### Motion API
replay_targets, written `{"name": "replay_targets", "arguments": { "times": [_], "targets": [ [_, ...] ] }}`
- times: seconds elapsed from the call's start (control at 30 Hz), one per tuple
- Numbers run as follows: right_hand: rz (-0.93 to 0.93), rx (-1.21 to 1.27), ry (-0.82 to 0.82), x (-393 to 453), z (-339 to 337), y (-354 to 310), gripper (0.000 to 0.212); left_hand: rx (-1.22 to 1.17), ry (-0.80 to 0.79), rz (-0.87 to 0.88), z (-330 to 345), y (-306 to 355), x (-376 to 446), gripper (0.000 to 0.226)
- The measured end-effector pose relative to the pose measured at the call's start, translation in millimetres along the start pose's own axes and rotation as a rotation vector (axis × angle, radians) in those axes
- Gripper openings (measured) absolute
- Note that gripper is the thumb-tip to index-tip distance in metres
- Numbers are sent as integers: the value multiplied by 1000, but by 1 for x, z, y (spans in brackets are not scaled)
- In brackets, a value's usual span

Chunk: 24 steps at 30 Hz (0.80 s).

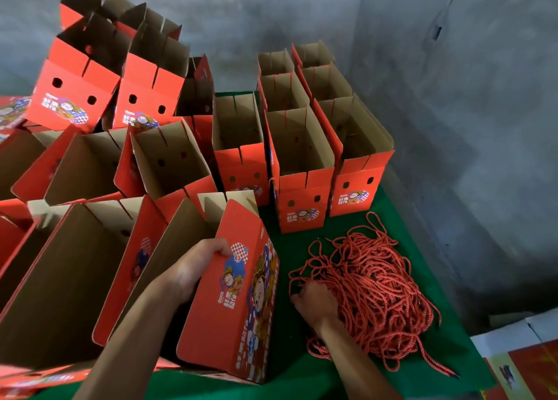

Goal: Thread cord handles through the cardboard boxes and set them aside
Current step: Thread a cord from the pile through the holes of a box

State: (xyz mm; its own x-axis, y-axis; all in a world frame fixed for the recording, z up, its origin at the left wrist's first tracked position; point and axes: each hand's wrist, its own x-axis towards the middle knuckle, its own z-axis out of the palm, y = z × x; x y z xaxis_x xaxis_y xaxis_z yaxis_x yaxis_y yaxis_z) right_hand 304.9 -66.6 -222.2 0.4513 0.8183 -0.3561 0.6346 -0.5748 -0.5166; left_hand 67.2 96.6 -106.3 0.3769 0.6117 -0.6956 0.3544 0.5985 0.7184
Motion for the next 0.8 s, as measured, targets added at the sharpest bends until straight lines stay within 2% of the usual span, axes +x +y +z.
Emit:
{"name": "replay_targets", "arguments": {
  "times": [0.1, 0.17, 0.3, 0.47, 0.63, 0.7, 0.77, 0.8],
  "targets": [
    [-127, 351, 42, -6, -14, -24, 10, 43, -25, -33, 0, 2, -3, 45],
    [-225, 617, 44, -15, -26, -44, 15, 46, -67, -45, 4, 6, -7, 59],
    [-337, 765, 38, -26, -43, -66, 16, 51, -101, -17, 3, 11, -10, 62],
    [-367, 557, 40, -28, -55, -76, 16, 16, -87, 6, 3, 10, -7, 66],
    [-402, 415, 74, -24, -61, -86, 17, -20, -41, 104, 28, 28, -19, 56],
    [-441, 336, 101, -24, -66, -90, 16, 25, -113, 115, 41, 35, -34, 47],
    [-484, 226, 116, -23, -70, -94, 17, 165, -47, 177, 48, 33, -40, 56],
    [-512, 167, 108, -23, -72, -95, 18, 95, -62, 150, 47, 32, -41, 66]
  ]
}}
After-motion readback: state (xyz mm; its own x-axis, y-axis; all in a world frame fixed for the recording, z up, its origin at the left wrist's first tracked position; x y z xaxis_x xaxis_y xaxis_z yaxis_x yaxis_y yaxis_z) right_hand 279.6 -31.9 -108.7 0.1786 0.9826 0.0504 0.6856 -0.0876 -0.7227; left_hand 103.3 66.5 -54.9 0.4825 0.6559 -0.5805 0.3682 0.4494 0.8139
